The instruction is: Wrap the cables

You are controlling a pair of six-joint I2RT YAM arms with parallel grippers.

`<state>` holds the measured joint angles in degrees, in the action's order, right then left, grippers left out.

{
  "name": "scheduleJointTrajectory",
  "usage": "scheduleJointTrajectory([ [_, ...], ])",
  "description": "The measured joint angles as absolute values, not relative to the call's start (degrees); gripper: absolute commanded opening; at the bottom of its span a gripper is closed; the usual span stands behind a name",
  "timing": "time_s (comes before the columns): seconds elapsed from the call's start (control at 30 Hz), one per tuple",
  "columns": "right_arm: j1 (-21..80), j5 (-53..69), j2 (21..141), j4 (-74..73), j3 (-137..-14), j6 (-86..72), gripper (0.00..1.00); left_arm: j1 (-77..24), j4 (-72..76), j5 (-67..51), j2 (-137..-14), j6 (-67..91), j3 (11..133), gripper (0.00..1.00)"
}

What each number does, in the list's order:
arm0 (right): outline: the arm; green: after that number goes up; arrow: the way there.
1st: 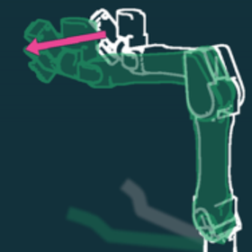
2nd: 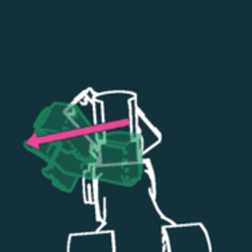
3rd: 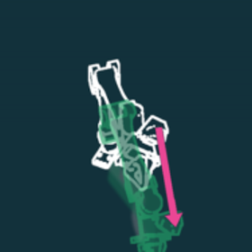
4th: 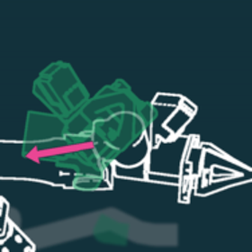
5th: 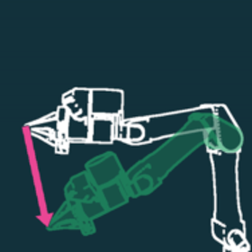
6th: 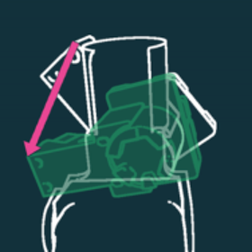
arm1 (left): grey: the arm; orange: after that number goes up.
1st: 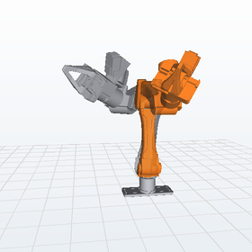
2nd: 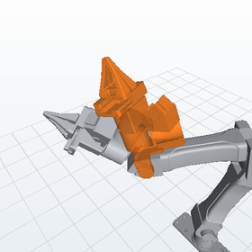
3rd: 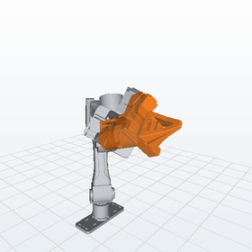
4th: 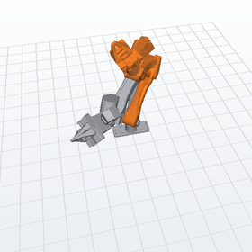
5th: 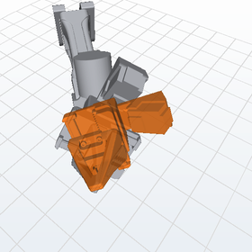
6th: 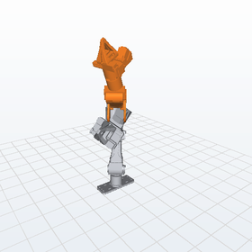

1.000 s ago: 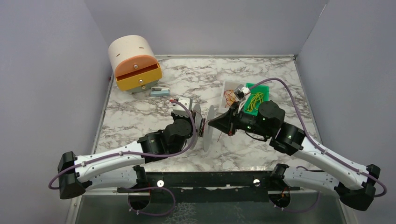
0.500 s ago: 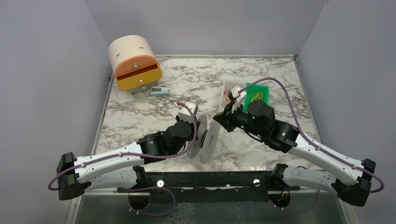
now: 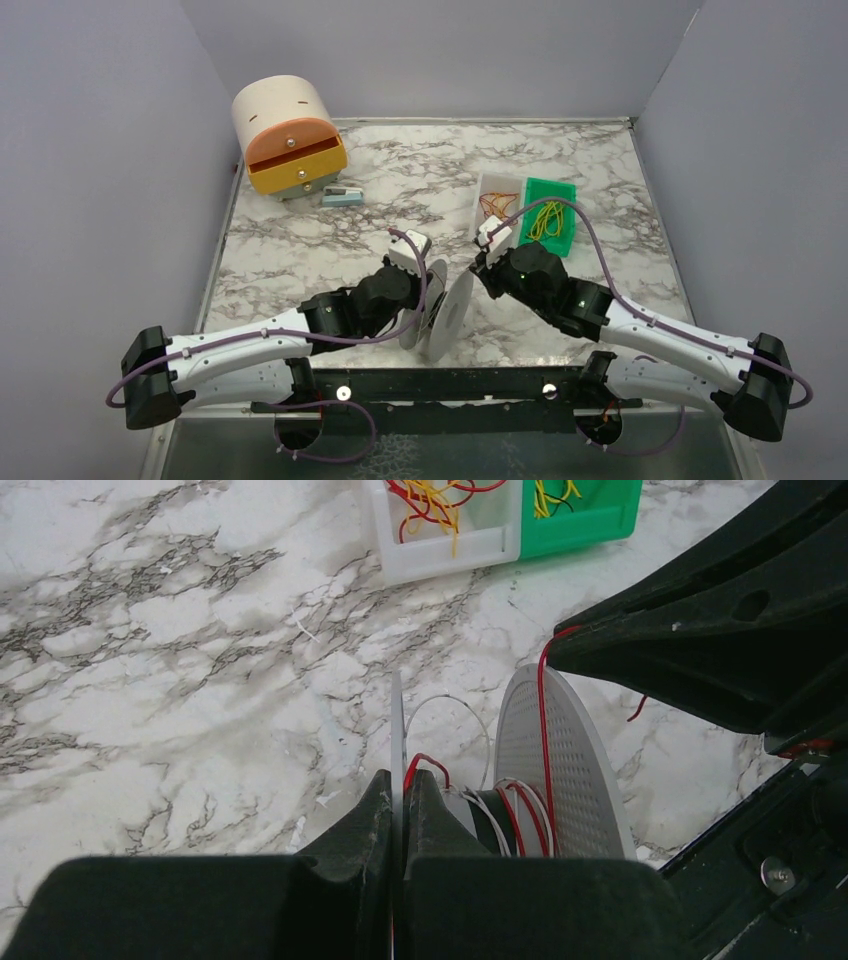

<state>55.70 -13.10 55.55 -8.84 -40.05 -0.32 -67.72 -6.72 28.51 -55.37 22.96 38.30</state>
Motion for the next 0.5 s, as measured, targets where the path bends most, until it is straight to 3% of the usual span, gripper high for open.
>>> scheduleJointTrajectory([
  [0.4,55.94,-18.85,56.27,5.96,-28.27,-1.04,0.02,-67.44,-0.91,25.93,-50.68,21.39,32.99,0.0],
  [0.5,55.94,-19.46,57.45,9.32,-27.22,-1.8,0.09,-67.18,-0.93,25.91,-50.39,21.23,32.84,0.0],
])
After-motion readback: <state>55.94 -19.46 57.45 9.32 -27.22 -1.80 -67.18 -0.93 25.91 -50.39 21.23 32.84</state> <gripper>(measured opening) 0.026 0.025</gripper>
